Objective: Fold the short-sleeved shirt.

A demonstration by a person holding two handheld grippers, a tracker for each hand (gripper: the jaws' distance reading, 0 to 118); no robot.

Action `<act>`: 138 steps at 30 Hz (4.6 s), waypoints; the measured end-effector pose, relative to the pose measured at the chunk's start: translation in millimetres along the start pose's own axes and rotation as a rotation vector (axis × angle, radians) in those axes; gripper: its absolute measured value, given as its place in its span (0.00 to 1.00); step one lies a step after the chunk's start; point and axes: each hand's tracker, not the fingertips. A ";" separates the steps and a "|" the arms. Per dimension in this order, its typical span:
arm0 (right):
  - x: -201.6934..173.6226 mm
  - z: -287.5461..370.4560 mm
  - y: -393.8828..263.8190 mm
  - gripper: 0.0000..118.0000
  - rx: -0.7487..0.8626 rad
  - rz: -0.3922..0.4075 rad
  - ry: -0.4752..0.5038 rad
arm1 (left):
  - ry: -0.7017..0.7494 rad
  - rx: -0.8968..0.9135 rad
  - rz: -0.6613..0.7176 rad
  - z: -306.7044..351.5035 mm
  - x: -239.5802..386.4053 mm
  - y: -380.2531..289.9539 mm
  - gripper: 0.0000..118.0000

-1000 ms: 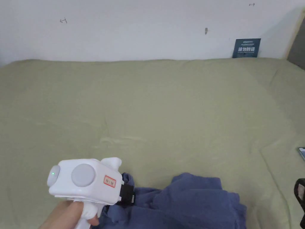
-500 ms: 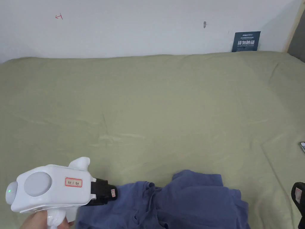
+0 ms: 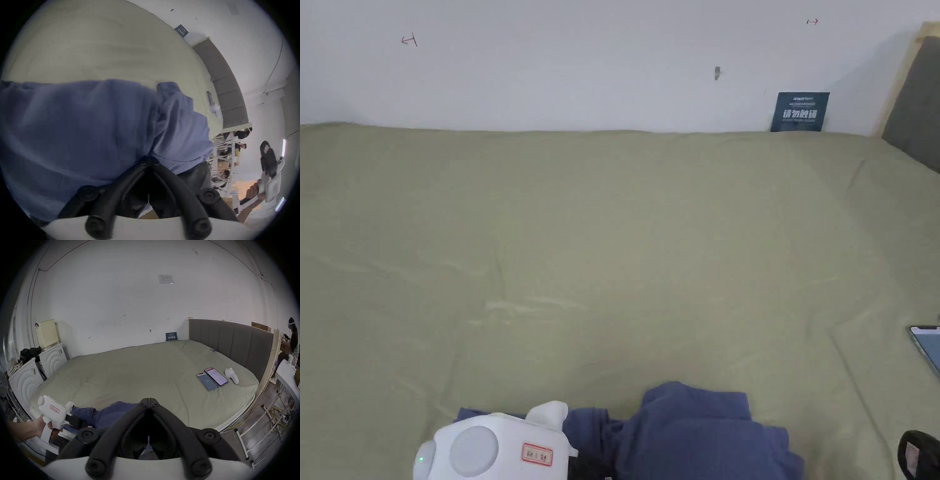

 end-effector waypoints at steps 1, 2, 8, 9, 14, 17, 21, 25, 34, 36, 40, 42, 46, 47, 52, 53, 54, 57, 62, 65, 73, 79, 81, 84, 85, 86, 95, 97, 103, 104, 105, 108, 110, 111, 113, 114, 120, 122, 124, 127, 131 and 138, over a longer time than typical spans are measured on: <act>-0.4 -1.3 0.6 0.00 -0.002 0.005 -0.002 | -0.010 0.026 -0.025 13.7 1.8 1.2 0.00; -1.2 -2.9 1.3 0.00 -0.005 0.009 -0.002 | -0.022 0.060 -0.042 31.7 2.2 2.0 0.00; -18.2 -11.9 2.0 0.00 -0.008 0.022 0.031 | 0.075 0.251 -0.022 144.4 -41.1 9.7 0.00; -22.0 -13.9 1.5 0.00 -0.011 0.028 0.041 | 0.118 0.246 -0.004 155.1 -56.2 12.4 0.00; -39.4 -26.7 -2.2 0.00 -0.040 0.054 0.083 | 0.162 0.232 0.072 173.4 -104.9 16.1 0.02; -47.9 -29.8 -1.8 0.00 -0.050 0.063 0.100 | 0.064 0.231 0.107 161.0 -123.0 15.8 0.77; -54.2 -31.2 0.5 0.00 -0.056 0.079 0.106 | -0.112 0.180 0.193 131.5 -139.2 18.3 0.93; -54.1 -29.7 4.3 0.00 -0.053 0.055 0.110 | -0.161 0.111 0.176 104.9 -145.0 22.5 0.93; -56.2 -29.9 3.9 0.00 -0.062 0.048 0.103 | -0.151 0.105 0.228 83.8 -149.9 25.8 0.14; -56.7 -29.5 3.9 0.00 -0.056 0.041 0.109 | -0.201 0.102 0.254 91.5 -149.4 26.1 0.13; -56.5 -29.6 4.9 0.00 -0.047 0.043 0.121 | -0.142 0.200 0.286 117.7 -144.3 23.1 0.12; -55.1 -29.3 7.3 0.00 -0.035 0.047 0.127 | -0.114 0.265 0.294 139.8 -146.1 20.3 0.12; -51.7 -32.8 16.1 0.00 -0.003 0.052 0.138 | 0.005 0.337 0.273 197.9 -148.4 12.9 0.12; -50.9 -34.5 18.8 0.00 0.008 0.050 0.139 | 0.035 0.367 0.284 214.3 -148.0 8.8 0.12; -47.1 -34.7 26.6 0.00 0.048 0.042 0.149 | 0.249 0.384 0.225 254.6 -119.2 2.8 0.12; -46.3 -33.6 26.9 0.00 0.051 0.041 0.149 | 0.276 0.367 0.195 253.4 -106.5 2.2 0.12; -45.1 -31.6 26.6 0.00 0.054 0.038 0.149 | 0.288 0.346 0.157 249.9 -91.7 1.2 0.12; -41.1 -25.0 24.3 0.00 0.058 0.032 0.149 | 0.299 0.309 0.072 231.4 -48.5 2.9 0.12; -30.5 -13.9 18.5 0.00 0.060 0.010 0.134 | 0.318 0.248 -0.077 187.2 28.2 7.0 0.12; -24.5 -10.7 15.1 0.00 0.049 0.001 0.124 | 0.338 0.206 -0.132 151.2 53.7 14.3 0.12; -12.2 -5.0 9.6 0.00 0.032 -0.026 0.100 | 0.246 0.115 -0.252 18.9 80.4 15.8 0.79; -5.7 -5.6 6.2 0.00 0.013 -0.030 0.078 | 0.150 0.157 -0.149 39.2 63.2 20.1 0.97; -6.3 -9.9 3.0 0.00 0.002 -0.043 0.086 | 0.118 0.180 -0.125 57.9 54.8 14.5 0.71; -11.5 -16.5 -2.9 0.00 -0.024 -0.043 0.098 | 0.097 0.162 -0.109 64.3 38.3 7.3 0.01; -14.2 -18.1 -4.7 0.00 -0.036 -0.044 0.105 | 0.073 0.152 -0.093 64.4 32.5 2.6 0.01; -16.2 -18.9 -6.2 0.00 -0.044 -0.046 0.116 | 0.056 0.117 -0.095 59.9 27.6 0.2 0.01; -25.9 -20.5 -14.7 0.00 -0.101 -0.024 0.123 | -0.124 -0.028 -0.019 -22.8 -26.1 -16.3 0.01; -27.0 -22.4 -18.2 0.00 -0.120 -0.023 0.123 | -0.148 -0.028 -0.011 -16.9 -26.4 -12.4 0.01; -53.1 -53.7 -29.8 0.00 -0.244 -0.032 0.264 | -0.166 -0.013 -0.057 20.2 -15.7 -4.4 0.01; -62.0 -64.5 -31.3 0.00 -0.281 -0.034 0.316 | -0.178 0.006 -0.062 34.2 -15.2 -2.8 0.01; -70.0 -75.0 -33.8 0.00 -0.307 -0.037 0.373 | -0.190 0.034 -0.067 48.9 -15.5 -1.1 0.01; -99.7 -114.6 -46.6 0.00 -0.429 -0.079 0.572 | -0.191 0.121 -0.070 93.6 -23.9 2.9 0.01; -116.6 -143.8 -62.5 0.00 -0.496 -0.138 0.713 | -0.146 0.173 -0.067 117.1 -37.2 5.9 0.01; -122.1 -157.3 -71.1 0.00 -0.525 -0.174 0.772 | -0.114 0.188 -0.064 124.5 -44.7 7.1 0.01; -127.7 -183.6 -88.5 0.00 -0.598 -0.276 0.841 | -0.075 0.203 -0.038 132.8 -64.7 10.2 0.01; -127.4 -195.5 -96.3 0.00 -0.622 -0.325 0.875 | -0.058 0.215 -0.009 134.9 -73.7 12.0 0.01; -87.1 -272.9 -141.3 0.00 -0.742 -0.567 0.915 | -0.065 0.167 0.057 130.9 -111.0 26.8 0.01; -76.2 -278.8 -146.6 0.00 -0.785 -0.682 1.005 | -0.071 0.160 0.050 125.6 -119.1 31.9 0.01; -79.2 -274.8 -143.0 0.00 -0.767 -0.587 1.009 | -0.142 0.147 0.085 118.4 -127.2 37.1 0.13; -77.6 -274.8 -145.2 0.00 -0.770 -0.611 1.009 | -0.208 0.120 0.103 100.0 -135.3 46.5 1.00; -76.0 -275.5 -147.8 0.00 -0.778 -0.641 1.024 | -0.269 0.033 0.145 68.2 -136.2 51.7 0.99; -77.6 -269.1 -134.9 0.00 -0.794 -0.593 0.979 | -0.210 0.022 0.065 55.3 -135.6 49.1 0.19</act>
